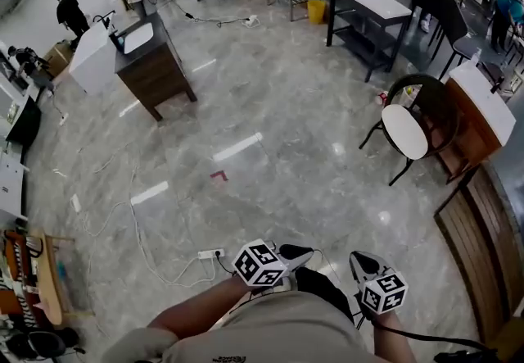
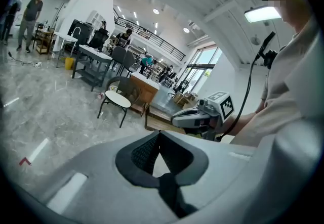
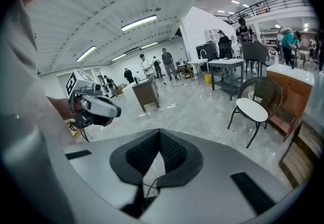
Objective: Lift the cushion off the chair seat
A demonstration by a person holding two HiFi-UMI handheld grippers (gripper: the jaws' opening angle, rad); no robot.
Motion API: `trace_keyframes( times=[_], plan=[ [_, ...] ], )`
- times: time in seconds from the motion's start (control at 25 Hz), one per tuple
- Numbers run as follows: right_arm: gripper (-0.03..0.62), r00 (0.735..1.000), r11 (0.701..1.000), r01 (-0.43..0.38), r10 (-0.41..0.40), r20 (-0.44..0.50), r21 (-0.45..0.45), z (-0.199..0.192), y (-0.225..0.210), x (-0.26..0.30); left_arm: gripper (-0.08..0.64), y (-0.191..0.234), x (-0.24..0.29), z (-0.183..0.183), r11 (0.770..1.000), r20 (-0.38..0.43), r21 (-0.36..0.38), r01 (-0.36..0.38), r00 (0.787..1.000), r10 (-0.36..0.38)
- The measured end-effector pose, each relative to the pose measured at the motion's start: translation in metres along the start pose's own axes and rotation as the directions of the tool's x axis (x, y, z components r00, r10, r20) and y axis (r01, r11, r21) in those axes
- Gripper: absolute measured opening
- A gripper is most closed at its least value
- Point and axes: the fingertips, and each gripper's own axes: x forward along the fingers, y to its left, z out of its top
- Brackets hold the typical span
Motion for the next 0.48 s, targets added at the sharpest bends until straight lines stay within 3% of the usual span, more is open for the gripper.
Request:
trace_keyframes(
  times=[0.28, 0.48],
  plan=[
    [0.015, 0.999, 0.999, -0.015, 0.014, 0.036, 0.029, 0.044, -0.079, 0.027, 0.008, 0.031, 0.047, 0.063, 1.000, -0.030, 0.020, -0.007, 1.000, 0.007],
    [0.018, 0.997, 0.999, -0.009, 0.007, 0.070, 0.031, 0.071, -0.136, 0.042, 0.008, 0.059, 0.089, 0.113, 0.996, -0.008, 0.089, -0.025, 1.000, 0.026]
  ],
)
